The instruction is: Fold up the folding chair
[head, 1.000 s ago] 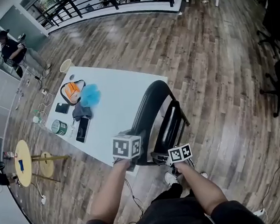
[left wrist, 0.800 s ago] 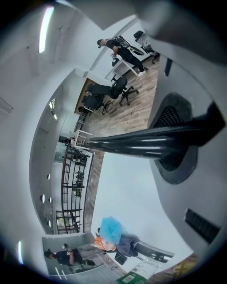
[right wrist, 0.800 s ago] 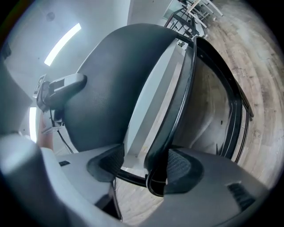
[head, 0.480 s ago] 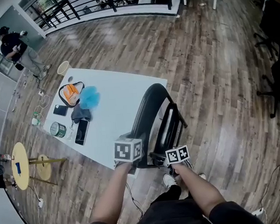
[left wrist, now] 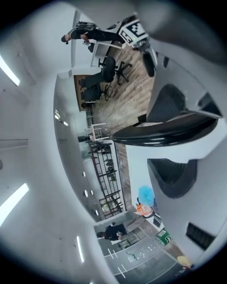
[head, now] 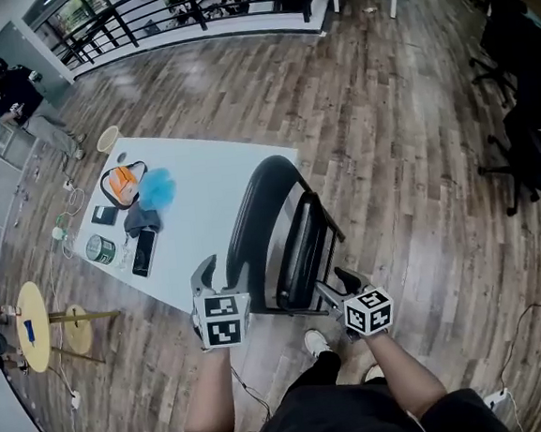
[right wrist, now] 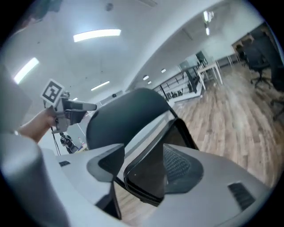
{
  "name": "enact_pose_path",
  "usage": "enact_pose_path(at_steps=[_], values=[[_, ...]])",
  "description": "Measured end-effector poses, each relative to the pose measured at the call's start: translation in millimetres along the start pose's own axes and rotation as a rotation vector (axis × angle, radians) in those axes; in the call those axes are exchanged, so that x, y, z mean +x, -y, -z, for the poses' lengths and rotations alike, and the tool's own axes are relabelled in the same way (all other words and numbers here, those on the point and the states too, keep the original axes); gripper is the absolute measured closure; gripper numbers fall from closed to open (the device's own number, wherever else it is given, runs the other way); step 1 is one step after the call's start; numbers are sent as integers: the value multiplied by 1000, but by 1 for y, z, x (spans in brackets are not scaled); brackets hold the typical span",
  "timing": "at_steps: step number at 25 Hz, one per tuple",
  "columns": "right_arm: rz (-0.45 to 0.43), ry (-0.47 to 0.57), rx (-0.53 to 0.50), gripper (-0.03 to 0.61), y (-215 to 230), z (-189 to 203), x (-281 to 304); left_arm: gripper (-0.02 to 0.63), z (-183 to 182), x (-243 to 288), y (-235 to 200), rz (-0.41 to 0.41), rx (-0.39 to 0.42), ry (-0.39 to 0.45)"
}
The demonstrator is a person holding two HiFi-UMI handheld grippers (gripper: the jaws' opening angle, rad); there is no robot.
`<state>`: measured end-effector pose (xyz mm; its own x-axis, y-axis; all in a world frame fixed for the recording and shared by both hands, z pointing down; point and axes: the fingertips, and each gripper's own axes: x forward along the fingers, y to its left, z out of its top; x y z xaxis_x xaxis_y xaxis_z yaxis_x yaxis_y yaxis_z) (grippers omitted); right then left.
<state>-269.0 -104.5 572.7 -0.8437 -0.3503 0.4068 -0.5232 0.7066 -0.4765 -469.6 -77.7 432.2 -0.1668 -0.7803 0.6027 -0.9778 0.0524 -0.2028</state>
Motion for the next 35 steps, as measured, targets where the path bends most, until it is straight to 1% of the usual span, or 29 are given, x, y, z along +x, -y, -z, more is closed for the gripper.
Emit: enact_pose_path(at_steps=[1,3,4,6,8,9,10,11,12,16,18,20,23,27,30,35], values=[[17,41,-64,294,-2,-12,-25,361,-4,-11,10,3,-18,37],[68,107,-179,317,-2,-26,-75,399,-15,-34,42,50,-62,130],[96,134,-226,345,-1,-30,-99,418,-19,-44,63,83,-82,174],[148,186,-291,418,3,-36,-147,484,-25,-61,109,146,-117,237],[201,242,-336,495,4,-42,-195,519,-28,-77,157,197,-143,275],[227,270,-358,535,3,-44,-219,548,-29,-86,180,217,-153,291],[252,298,-379,551,1,-47,-242,573,-29,-95,202,237,-160,309],[276,327,-400,563,-2,-49,-265,597,-31,-105,225,260,-166,331],[301,357,-423,563,-4,-52,-288,607,-32,-114,247,287,-174,356],[415,455,-500,565,-5,-52,-364,609,-34,-154,327,389,-201,447],[459,473,-485,565,-1,-41,-394,609,-29,-173,358,433,-207,472],[490,480,-463,565,1,-28,-421,609,-19,-190,386,467,-203,478],[530,482,-460,565,-3,-12,-458,609,-5,-211,418,487,-196,472],[552,485,-472,566,-10,3,-491,609,3,-235,443,491,-179,481],[543,498,-472,565,-17,11,-503,609,8,-249,452,490,-167,490],[528,520,-484,566,-31,11,-510,609,12,-266,452,475,-157,502]])
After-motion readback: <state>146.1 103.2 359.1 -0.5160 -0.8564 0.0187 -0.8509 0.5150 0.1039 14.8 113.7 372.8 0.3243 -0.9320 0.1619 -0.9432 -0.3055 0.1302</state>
